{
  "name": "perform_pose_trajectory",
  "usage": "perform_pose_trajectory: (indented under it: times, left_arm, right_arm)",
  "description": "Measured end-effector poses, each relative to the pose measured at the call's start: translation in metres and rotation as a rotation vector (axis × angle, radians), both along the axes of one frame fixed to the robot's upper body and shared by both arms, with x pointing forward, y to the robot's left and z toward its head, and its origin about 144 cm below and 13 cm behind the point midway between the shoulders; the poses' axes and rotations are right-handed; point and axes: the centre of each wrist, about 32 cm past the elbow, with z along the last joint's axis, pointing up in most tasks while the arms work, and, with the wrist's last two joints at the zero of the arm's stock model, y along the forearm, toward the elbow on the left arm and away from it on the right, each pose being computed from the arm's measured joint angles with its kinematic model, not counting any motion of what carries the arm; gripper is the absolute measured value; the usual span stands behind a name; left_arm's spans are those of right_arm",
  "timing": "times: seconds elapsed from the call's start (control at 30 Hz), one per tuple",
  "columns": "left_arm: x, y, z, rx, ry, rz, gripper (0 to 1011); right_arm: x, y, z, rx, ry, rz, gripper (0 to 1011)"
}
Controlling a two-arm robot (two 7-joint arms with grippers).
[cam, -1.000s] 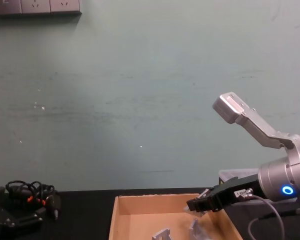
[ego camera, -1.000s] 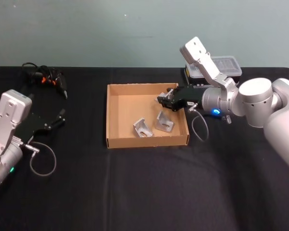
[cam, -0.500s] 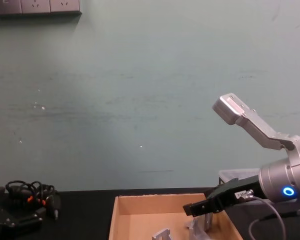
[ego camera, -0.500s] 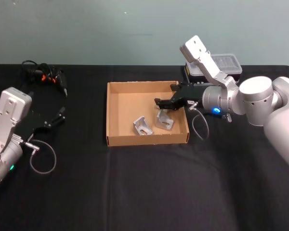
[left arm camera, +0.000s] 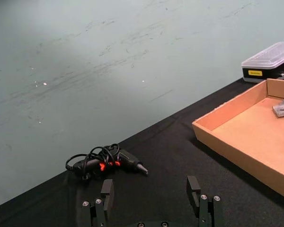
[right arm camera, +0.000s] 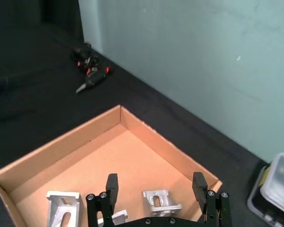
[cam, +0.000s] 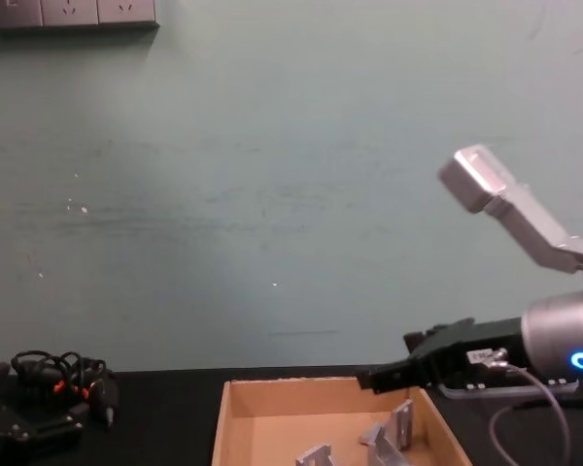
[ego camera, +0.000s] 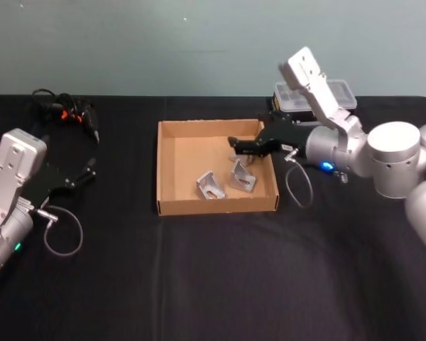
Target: Use one hand to pick up the angle iron from the table and place it into the box.
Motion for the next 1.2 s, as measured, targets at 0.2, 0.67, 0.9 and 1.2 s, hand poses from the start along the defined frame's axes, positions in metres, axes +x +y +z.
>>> perform_pose_trajectory:
  times: [0.2, 0.67, 0.9, 1.2]
  left_arm:
    - [0.000, 0.000, 0.000, 0.000, 0.000, 0.000, 1011]
    - [0.000, 0.000, 0.000, 0.000, 0.000, 0.000, 1012]
    - [0.000, 0.000, 0.000, 0.000, 0.000, 0.000, 1011]
    - [0.000, 0.000, 0.000, 0.000, 0.000, 0.000, 1011]
  right_arm:
    - [-0.031, -0.013, -0.001, 0.021, -0.094, -0.047, 1000]
    - [-0.102, -0.061, -0.028, 0.016, -0.197, -0.198, 1000]
    - [-0.120, -0.075, -0.043, 0.028, -0.203, -0.232, 1000]
    - [-0.125, -0.083, -0.053, 0.035, -0.207, -0.245, 1000]
